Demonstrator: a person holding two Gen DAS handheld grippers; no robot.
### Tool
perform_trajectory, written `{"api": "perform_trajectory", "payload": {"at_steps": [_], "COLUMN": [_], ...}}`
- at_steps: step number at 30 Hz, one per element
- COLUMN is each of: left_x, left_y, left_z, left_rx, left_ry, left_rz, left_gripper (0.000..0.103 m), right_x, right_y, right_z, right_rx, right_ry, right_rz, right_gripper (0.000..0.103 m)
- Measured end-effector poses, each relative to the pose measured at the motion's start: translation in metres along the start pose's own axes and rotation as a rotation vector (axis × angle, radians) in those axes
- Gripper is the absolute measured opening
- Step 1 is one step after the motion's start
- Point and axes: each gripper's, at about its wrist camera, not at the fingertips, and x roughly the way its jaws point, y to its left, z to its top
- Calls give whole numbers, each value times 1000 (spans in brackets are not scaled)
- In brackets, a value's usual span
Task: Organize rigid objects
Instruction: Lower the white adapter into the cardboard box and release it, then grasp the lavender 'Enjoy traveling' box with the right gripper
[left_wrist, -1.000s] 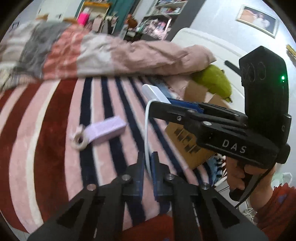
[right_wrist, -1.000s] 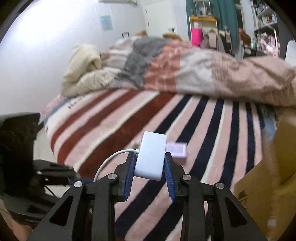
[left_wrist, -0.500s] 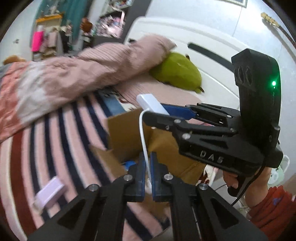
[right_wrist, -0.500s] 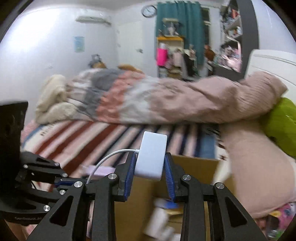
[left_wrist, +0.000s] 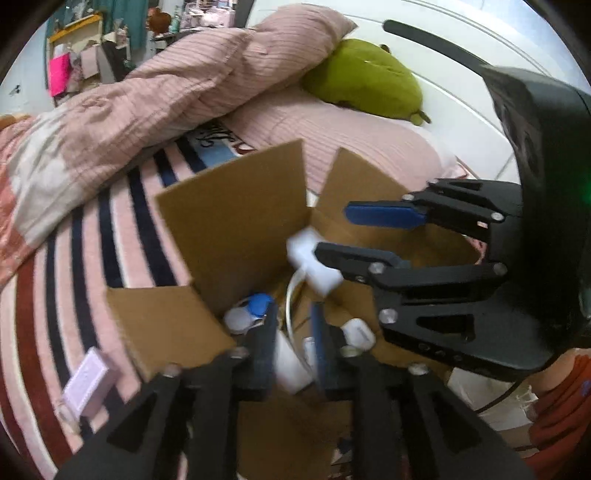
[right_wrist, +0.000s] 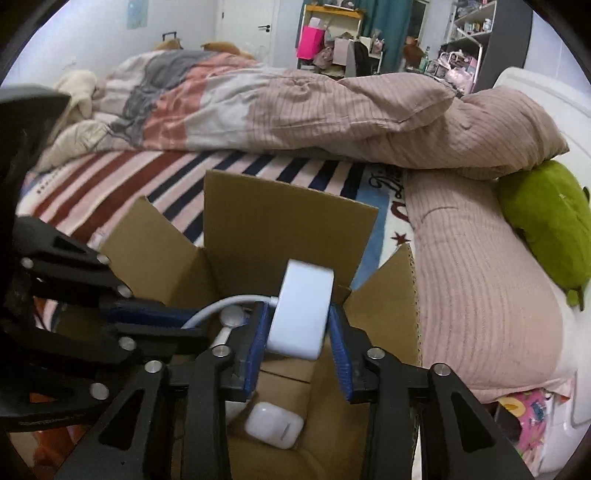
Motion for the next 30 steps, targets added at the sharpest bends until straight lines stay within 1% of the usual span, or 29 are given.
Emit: {"api": "perform_trajectory", "payload": {"at_steps": [1,2,4,5,6,7,8,10,11,12,15,17,18,19,20,22,23,24,26,29,30], "left_x": [-10,-17,-41,-55,-70,-80,-96,-117,-124,-131,-144,-147,-145,-144,-144,-142,-141,-138,-136,-133,-132], "left_y": [5,11,25,35,47,57,75,102,113,127,162,184,192,200,208,222,228,232,239,246,249], "left_z": [-2,-3,-9,-15,-24,-31,-44,-67,-77,-91,-132,-159,-168,-178,-189,-206,-214,-219,-227,-237,-237], "left_rx": [-15,-26,-50,-69,-95,-118,-159,-221,-245,-278,-365,-419,-437,-458,-482,-520,-536,-547,-566,-584,-588], "left_ry": [-28,-52,-108,-137,-163,-180,-203,-227,-232,-235,-235,-231,-228,-226,-224,-219,-219,-220,-220,-213,-212], "left_rz": [17,22,22,36,68,96,141,210,238,273,340,357,358,360,362,362,359,358,356,370,374], "left_gripper": [45,52,52,54,55,58,59,61,62,63,65,66,66,66,66,66,66,66,66,66,66], "right_x": [-2,-5,-17,-21,-28,-35,-40,-45,-45,-43,-32,-15,-6,7,19,52,62,78,91,113,120], "right_y": [1,1,4,7,11,17,23,44,54,73,117,152,167,183,194,213,218,225,234,243,245], "right_z": [0,1,5,9,13,18,22,33,36,41,50,53,54,55,55,54,53,55,59,68,71], "right_rx": [4,14,31,36,44,51,53,36,20,-11,-72,-122,-143,-161,-165,-145,-131,-101,-70,-60,-60], "right_ry": [-3,-9,-47,-68,-95,-120,-137,-166,-171,-173,-150,-116,-101,-74,-51,21,42,72,77,53,48], "right_rz": [8,22,44,56,78,112,145,223,248,283,357,399,410,419,422,411,409,381,322,267,262], "right_gripper": [34,35,35,35,36,39,44,50,52,52,54,62,64,68,70,70,70,70,70,73,74]}}
